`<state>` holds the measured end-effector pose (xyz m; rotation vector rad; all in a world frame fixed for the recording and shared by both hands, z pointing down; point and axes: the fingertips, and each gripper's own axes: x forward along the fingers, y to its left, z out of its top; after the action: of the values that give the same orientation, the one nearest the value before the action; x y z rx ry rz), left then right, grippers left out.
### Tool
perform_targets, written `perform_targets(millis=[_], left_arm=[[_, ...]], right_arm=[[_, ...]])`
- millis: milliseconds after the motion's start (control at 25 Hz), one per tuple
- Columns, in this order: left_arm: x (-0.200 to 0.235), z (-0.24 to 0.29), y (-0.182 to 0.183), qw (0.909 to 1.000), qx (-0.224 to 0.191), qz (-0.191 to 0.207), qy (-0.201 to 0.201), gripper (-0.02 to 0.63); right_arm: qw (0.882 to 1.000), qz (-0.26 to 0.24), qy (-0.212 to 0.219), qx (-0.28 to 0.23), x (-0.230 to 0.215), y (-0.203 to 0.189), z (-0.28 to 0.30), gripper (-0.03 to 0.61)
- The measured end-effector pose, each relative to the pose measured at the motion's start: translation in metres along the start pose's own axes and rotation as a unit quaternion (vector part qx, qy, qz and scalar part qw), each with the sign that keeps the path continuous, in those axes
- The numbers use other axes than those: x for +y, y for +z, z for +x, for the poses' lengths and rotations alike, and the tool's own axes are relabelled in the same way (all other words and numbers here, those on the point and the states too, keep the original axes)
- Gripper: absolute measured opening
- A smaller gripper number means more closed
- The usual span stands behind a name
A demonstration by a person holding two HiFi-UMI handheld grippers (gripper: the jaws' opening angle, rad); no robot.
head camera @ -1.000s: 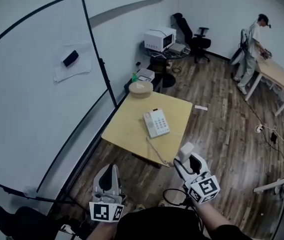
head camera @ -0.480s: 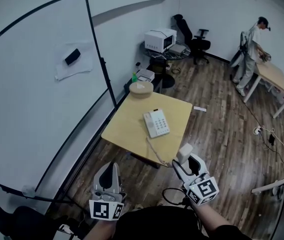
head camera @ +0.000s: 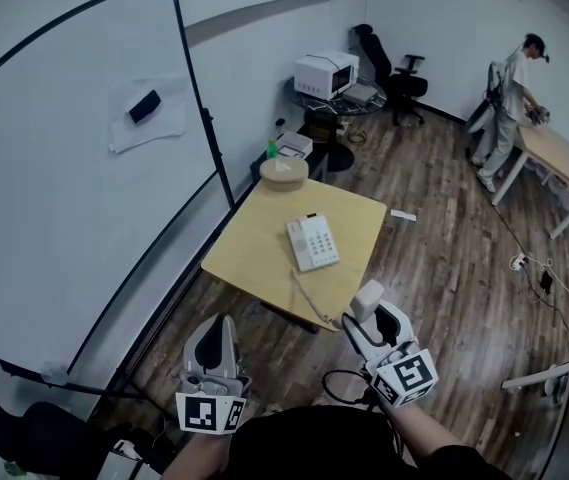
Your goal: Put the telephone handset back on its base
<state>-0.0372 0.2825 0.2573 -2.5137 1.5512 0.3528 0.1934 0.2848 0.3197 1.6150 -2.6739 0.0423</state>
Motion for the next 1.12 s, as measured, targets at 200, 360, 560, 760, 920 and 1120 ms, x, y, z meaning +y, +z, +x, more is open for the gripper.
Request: perform_targets(millis=[200,360,560,760,920,1120], left_arm=[[-0.013,0.007,0.0,0.9999,0.002,0.011,0.003,0.0],[-0.021,0.012,-0.005,0.9998,0.004,0.018,0.009,0.0],[-0.022,0.021,-0.011,0.9995,0.01,0.026,0.016,0.0],[-0.004,0.034,-0.019,0.9993,0.013,0.024,0.027,0.0],[0.008,0.052,-0.029,0.9995,0.013,0.016,0.023,0.0],[0.036,0.084,-0.04,0.9998,0.009,0.003,0.016,0.0]], right_arm=[[1.0,0.009,0.002,-0.008,-0.014,-0.002,-0.001,0.23],[1.0,0.012,0.012,-0.013,-0.021,-0.007,0.002,0.23],[0.999,0.017,0.024,-0.015,-0.03,-0.009,0.014,0.23],[0.999,0.023,0.029,-0.012,-0.036,-0.011,0.037,0.23],[0.999,0.023,0.026,-0.005,-0.041,-0.015,0.058,0.23],[1.0,0.017,0.019,0.006,-0.047,-0.015,0.093,0.23]])
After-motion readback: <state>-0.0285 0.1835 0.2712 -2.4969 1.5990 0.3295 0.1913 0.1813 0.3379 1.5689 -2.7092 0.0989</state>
